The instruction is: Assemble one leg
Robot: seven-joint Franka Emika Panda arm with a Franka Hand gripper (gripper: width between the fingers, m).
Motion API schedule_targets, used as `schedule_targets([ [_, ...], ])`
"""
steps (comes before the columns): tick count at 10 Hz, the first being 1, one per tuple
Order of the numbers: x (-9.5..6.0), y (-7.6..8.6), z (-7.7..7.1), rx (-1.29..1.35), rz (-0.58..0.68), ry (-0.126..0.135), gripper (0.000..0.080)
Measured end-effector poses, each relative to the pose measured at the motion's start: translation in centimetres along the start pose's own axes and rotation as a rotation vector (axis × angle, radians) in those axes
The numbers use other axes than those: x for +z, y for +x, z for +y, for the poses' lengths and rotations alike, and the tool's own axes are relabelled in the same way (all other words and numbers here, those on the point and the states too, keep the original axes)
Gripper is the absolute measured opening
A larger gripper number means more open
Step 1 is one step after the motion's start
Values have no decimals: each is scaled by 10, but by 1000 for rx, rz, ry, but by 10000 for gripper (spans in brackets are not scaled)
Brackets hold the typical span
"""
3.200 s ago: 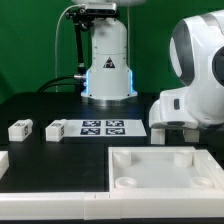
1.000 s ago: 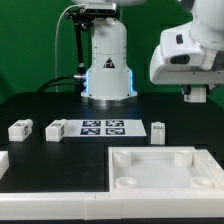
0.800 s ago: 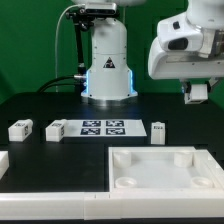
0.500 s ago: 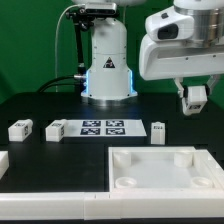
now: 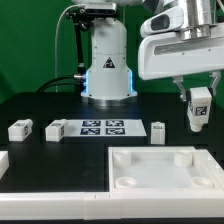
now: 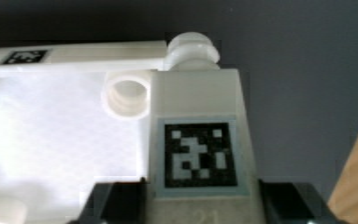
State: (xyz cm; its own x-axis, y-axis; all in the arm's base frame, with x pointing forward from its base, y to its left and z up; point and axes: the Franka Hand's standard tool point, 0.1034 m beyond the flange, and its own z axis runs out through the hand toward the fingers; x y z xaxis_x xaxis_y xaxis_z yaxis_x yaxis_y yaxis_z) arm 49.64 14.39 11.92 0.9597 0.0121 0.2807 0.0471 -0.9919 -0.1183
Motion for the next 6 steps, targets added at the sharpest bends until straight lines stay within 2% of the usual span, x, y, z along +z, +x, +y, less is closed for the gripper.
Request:
schedule_targets([
  [2,8,36,19,-65,27,-9,291],
  [4,13,67,28,-107,48,-13,291],
  [5,15,77,36,-122,58,-19,291],
  [6,17,82,41,-131,65,-23,291],
])
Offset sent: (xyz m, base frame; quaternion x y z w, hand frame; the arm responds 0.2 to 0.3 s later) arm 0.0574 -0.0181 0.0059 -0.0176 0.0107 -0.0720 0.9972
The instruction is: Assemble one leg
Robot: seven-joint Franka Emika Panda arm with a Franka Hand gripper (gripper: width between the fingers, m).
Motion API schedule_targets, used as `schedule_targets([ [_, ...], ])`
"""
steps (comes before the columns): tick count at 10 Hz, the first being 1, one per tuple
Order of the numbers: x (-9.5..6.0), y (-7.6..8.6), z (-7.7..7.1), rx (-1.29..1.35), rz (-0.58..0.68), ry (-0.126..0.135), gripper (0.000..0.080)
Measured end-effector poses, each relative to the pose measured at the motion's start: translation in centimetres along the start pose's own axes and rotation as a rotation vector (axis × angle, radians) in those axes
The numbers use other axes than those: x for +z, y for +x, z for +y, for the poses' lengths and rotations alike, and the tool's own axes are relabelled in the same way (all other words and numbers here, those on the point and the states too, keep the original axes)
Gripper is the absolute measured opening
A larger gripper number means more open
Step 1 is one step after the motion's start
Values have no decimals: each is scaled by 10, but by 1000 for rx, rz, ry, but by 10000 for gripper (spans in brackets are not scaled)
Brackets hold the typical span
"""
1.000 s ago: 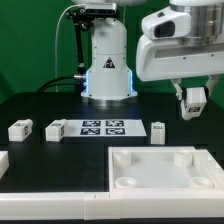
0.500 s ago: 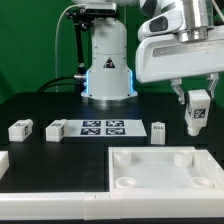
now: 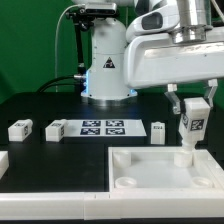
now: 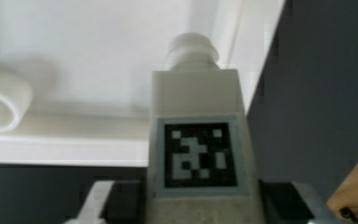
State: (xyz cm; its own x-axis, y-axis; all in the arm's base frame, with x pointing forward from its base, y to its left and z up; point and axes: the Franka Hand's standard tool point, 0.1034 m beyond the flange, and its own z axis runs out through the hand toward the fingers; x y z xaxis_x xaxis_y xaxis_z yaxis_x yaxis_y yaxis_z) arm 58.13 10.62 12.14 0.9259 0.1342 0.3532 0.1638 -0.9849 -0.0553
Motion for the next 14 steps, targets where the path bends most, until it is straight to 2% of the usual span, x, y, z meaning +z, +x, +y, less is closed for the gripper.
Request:
schedule_targets([
  [3,0,1,0,0,36,-5,291],
  [4,-2,6,4,-2,140,-22,291],
  [5,-2,5,9,-5,250,-43,291],
  [6,8,-2,11,-2,254,-47,291],
  [7,14,6,7,-3,221,-36,291],
  [8,15,23,1,-9,243,-29,291],
  [10,25,44,-7,-15,255,-19,291],
  [11,27,49,-6,-13,262,-19,291],
  [14,27,48,-4,-15,261,-22,291],
])
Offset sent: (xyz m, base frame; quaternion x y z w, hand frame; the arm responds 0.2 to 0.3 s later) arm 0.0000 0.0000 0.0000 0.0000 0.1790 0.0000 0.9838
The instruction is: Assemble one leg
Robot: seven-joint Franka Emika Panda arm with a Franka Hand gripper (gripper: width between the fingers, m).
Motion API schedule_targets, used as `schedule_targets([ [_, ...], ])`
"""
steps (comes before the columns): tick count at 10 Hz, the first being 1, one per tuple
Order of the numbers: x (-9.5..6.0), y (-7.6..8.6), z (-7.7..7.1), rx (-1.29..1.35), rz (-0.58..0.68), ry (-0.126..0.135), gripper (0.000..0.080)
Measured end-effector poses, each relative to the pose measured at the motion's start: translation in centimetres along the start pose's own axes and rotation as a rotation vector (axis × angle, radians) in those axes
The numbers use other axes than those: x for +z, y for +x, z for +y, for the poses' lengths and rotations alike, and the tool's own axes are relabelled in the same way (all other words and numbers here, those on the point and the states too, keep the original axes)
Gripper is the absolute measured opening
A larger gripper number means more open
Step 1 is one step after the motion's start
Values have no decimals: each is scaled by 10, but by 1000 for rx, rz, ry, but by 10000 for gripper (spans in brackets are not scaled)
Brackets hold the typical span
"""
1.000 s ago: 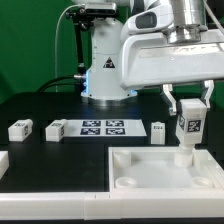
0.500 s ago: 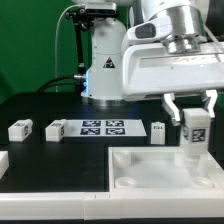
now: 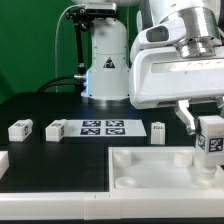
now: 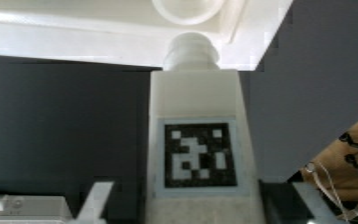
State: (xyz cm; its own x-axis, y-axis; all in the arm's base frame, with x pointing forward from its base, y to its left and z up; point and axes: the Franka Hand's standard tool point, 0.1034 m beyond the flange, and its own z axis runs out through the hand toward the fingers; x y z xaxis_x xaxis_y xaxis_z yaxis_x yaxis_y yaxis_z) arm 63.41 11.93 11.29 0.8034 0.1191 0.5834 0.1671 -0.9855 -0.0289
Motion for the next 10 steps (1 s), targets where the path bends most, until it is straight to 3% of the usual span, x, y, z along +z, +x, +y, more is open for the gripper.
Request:
schedule_targets([
  [6,1,-25,1,-1,-33,-2,291],
  [10,6,-26,-1,-3,-24,-2,291],
])
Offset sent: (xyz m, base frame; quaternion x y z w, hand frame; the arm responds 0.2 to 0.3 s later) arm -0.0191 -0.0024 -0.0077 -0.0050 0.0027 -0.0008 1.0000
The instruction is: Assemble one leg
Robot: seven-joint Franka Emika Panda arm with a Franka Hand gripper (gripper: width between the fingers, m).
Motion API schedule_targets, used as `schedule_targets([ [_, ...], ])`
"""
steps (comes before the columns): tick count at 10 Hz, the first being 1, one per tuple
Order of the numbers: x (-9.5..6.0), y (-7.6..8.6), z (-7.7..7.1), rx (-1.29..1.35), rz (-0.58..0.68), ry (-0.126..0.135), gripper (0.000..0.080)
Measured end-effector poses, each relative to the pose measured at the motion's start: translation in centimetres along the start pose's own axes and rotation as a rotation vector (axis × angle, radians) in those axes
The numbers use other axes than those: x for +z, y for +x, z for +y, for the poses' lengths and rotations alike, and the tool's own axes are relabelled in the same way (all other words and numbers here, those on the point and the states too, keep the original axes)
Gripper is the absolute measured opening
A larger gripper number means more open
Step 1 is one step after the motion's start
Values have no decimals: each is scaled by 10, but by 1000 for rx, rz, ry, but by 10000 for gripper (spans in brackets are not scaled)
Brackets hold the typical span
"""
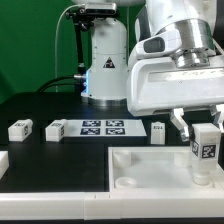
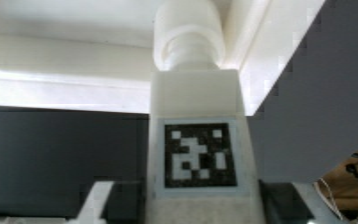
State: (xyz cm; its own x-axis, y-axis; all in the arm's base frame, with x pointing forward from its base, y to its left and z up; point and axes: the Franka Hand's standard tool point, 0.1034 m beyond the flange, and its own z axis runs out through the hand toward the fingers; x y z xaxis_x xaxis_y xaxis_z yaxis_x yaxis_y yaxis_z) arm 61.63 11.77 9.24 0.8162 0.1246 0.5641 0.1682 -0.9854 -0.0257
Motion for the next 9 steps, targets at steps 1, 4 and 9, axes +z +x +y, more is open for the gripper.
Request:
schedule_targets([
  [1,3,0,0,1,-1,0,291],
  [4,9,-2,1,2,15,-3,291],
  [9,9,-2,-2,1,14,-1,503],
])
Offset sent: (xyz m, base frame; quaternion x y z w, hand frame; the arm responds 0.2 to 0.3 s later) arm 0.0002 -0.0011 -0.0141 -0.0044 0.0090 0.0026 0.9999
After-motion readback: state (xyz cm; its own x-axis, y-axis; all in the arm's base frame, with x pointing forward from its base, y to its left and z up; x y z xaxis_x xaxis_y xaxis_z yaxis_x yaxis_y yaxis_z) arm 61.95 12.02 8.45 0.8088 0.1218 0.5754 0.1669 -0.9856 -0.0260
